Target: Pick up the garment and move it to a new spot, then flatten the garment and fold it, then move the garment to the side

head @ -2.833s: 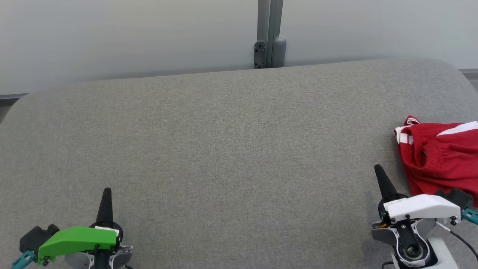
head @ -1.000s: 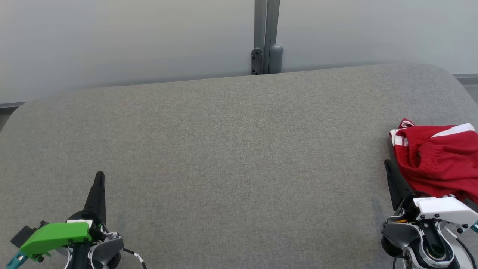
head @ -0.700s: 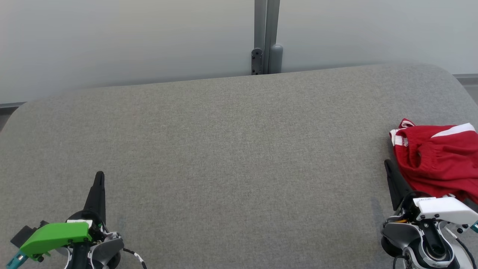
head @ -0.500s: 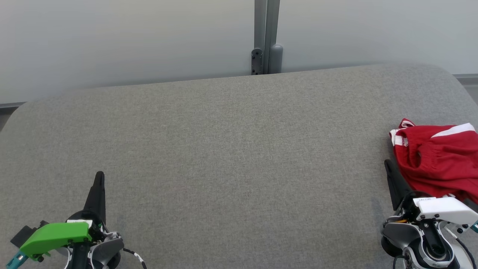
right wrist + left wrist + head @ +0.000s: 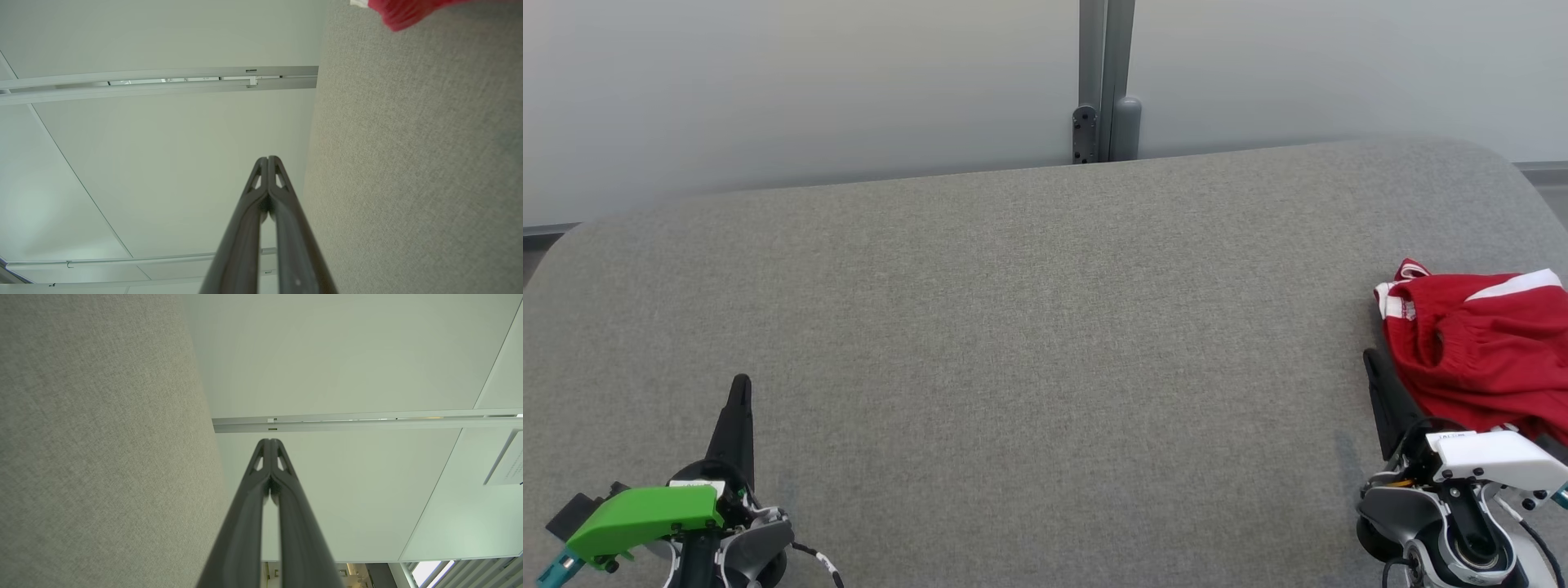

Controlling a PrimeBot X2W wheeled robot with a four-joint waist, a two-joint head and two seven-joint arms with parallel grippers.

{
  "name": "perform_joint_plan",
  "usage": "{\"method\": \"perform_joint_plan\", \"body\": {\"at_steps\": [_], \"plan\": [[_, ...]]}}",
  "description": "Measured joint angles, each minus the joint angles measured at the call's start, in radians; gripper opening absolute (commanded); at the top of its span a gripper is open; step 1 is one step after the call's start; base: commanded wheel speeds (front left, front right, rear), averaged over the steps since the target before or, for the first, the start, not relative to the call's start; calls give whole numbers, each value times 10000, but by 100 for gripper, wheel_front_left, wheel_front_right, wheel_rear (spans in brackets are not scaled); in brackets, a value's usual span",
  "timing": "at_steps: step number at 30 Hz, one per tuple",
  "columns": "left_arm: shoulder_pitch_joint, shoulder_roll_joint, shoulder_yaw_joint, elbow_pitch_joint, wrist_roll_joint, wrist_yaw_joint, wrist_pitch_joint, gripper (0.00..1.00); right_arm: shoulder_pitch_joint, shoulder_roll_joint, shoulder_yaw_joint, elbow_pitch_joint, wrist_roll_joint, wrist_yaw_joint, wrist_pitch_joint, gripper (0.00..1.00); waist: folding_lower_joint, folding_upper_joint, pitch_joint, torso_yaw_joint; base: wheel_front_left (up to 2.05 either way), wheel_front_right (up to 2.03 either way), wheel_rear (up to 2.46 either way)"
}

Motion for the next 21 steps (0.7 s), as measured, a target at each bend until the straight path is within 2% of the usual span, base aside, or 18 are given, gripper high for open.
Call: {"method": "perform_joint_plan", "body": {"at_steps": [21], "plan": [[0,0,0,0,0,0,0,0,1,0,0,-2,0,0,0,0,0,0,0,0,0,0,0]]}}
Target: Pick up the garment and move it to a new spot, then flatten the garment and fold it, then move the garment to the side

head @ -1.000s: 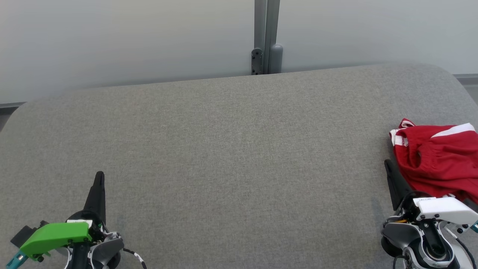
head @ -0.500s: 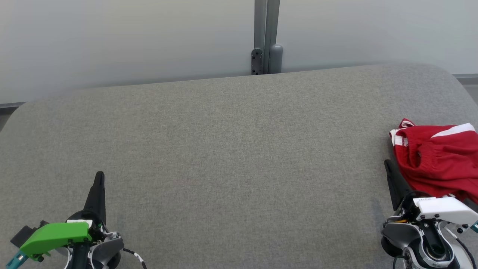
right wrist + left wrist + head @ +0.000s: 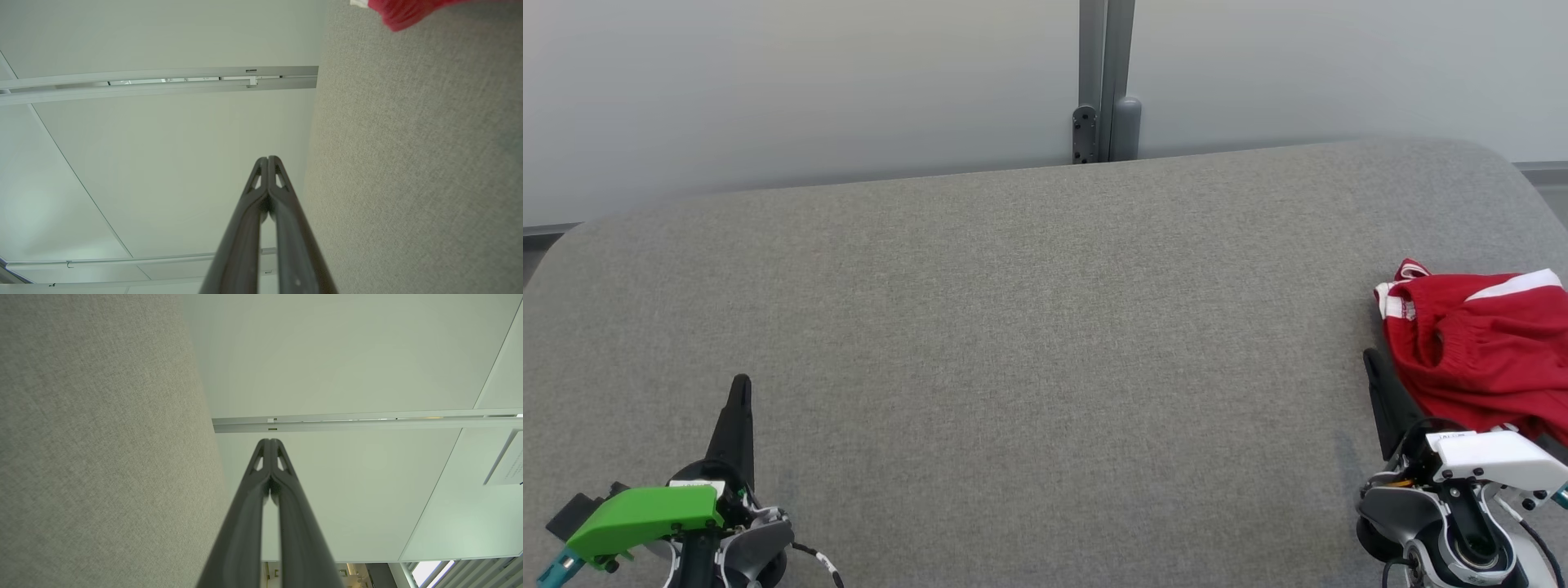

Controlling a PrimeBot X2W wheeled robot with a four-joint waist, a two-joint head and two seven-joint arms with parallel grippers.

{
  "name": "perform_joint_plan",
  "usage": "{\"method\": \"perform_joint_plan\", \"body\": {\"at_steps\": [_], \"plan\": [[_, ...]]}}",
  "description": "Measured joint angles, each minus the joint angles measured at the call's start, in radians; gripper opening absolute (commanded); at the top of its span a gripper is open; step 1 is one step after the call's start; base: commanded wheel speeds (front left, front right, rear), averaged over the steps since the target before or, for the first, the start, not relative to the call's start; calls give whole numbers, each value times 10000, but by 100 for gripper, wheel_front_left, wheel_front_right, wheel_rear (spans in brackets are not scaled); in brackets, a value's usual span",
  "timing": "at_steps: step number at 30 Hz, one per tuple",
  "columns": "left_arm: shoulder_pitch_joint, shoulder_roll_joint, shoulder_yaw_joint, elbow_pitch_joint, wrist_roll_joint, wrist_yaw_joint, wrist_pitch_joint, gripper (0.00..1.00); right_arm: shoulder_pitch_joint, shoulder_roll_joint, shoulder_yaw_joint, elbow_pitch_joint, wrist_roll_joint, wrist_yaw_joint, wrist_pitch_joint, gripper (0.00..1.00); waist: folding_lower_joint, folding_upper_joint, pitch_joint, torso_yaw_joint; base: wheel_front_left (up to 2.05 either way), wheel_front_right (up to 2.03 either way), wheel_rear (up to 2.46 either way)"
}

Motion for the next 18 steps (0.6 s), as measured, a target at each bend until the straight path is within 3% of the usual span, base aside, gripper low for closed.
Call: {"method": "perform_joint_plan", "body": {"at_steps": [18], "plan": [[0,0,0,-2,0,0,0,0,1,0,0,0,0,0,0,0,0,0,0,0,0,0,0]]}}
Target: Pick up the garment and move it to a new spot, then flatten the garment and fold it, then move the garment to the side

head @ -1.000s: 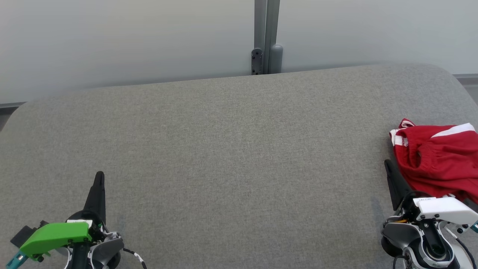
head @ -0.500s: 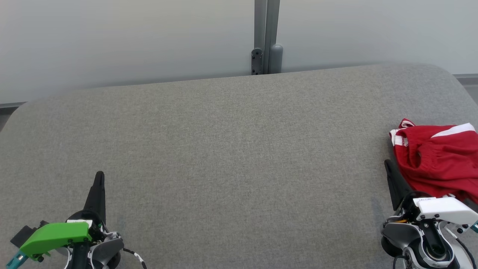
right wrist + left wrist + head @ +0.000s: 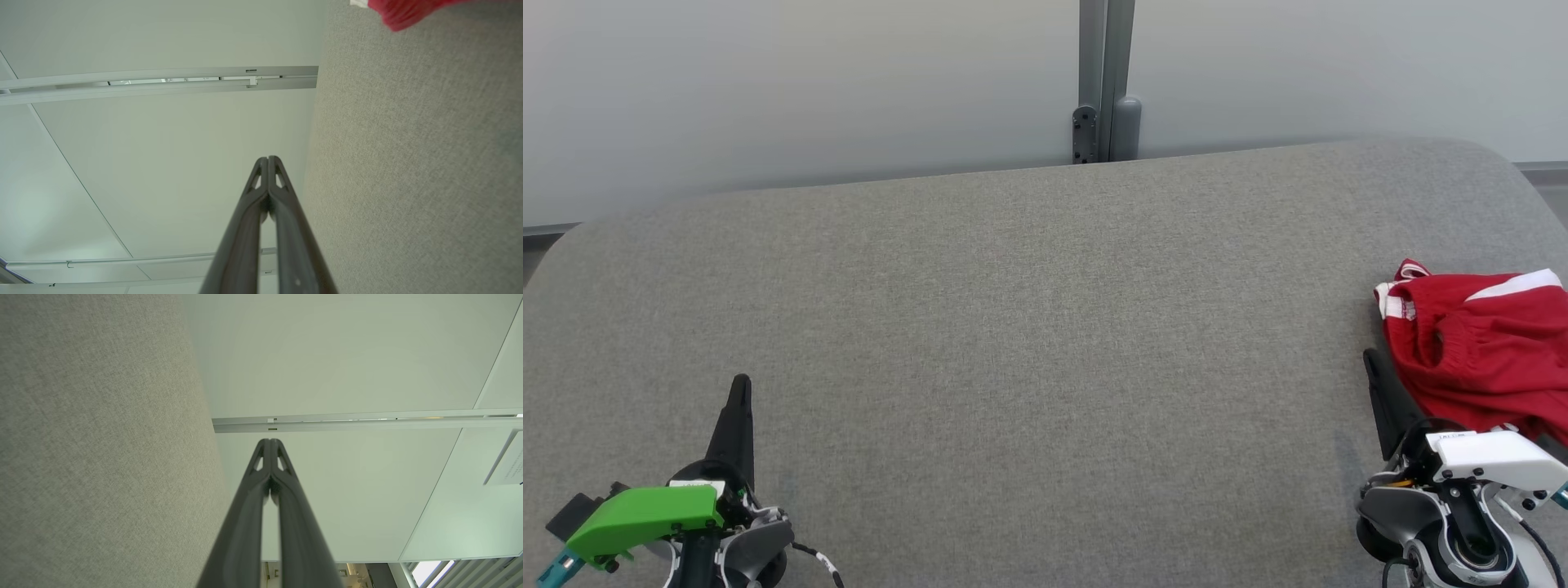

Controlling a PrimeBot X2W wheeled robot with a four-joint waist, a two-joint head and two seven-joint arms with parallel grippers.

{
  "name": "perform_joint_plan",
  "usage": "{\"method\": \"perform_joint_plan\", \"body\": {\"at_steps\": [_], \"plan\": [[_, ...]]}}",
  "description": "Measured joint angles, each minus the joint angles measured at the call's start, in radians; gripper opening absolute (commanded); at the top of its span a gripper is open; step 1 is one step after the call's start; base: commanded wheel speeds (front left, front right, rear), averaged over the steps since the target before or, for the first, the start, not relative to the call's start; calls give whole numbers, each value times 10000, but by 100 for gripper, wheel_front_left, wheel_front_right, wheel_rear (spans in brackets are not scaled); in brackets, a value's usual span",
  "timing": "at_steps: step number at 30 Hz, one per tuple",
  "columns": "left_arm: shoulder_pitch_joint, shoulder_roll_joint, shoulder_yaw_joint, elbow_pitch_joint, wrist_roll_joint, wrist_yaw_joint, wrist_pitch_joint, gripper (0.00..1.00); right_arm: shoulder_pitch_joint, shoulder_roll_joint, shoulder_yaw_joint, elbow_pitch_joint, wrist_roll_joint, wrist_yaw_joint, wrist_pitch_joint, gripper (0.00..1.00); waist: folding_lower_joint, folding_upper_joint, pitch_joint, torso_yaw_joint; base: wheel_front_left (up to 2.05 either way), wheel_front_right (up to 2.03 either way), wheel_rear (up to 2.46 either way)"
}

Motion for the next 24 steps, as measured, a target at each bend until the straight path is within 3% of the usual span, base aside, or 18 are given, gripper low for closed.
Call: {"method": "perform_joint_plan", "body": {"at_steps": [24], "plan": [[0,0,0,0,0,0,0,0,0,0,0,0,0,0,0,0,0,0,0,0,0,0,0]]}}
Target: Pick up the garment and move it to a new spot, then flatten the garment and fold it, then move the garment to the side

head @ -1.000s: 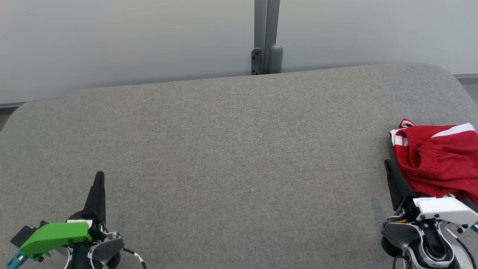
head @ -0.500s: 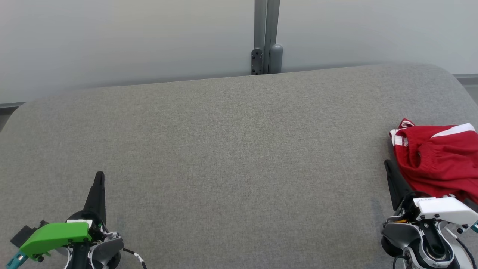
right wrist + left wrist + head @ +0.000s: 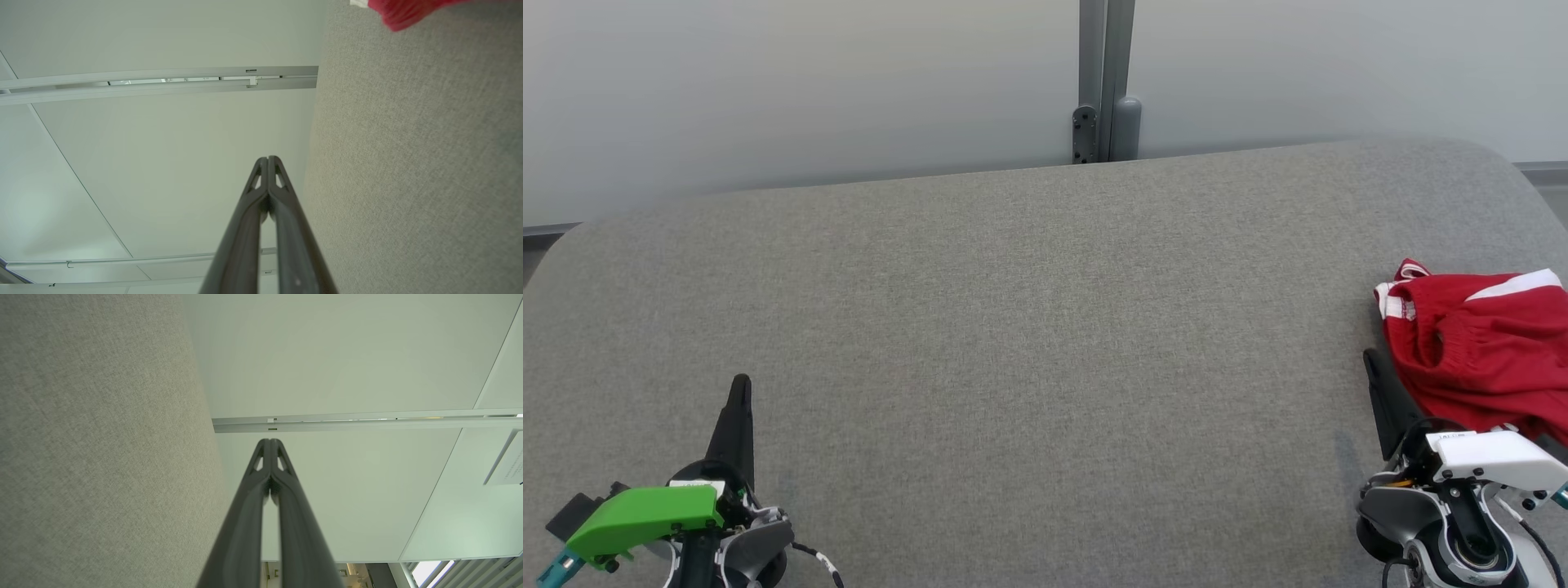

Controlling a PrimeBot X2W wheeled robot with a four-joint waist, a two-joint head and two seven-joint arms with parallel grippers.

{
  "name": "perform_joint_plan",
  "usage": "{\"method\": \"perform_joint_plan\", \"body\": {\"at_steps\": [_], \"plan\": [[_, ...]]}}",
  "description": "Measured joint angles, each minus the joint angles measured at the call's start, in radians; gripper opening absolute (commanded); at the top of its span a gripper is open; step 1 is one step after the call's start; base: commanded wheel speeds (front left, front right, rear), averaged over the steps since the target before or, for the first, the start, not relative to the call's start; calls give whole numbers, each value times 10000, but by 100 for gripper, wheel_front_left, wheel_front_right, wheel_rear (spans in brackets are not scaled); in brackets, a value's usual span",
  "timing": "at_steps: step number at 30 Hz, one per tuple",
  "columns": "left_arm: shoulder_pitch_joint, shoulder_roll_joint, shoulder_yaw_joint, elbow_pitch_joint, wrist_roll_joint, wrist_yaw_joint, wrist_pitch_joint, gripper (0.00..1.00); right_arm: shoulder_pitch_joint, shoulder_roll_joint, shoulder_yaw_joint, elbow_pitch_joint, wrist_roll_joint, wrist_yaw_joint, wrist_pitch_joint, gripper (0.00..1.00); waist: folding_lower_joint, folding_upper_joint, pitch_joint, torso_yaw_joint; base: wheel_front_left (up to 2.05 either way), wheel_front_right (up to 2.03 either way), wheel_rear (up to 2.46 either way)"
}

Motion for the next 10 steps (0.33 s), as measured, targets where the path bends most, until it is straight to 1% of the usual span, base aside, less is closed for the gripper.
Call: {"method": "perform_joint_plan", "body": {"at_steps": [10], "plan": [[-1,0,0,0,0,0,0,0,0,0,0,0,0,0,0,0,0,0,0,0,0,0,0]]}}
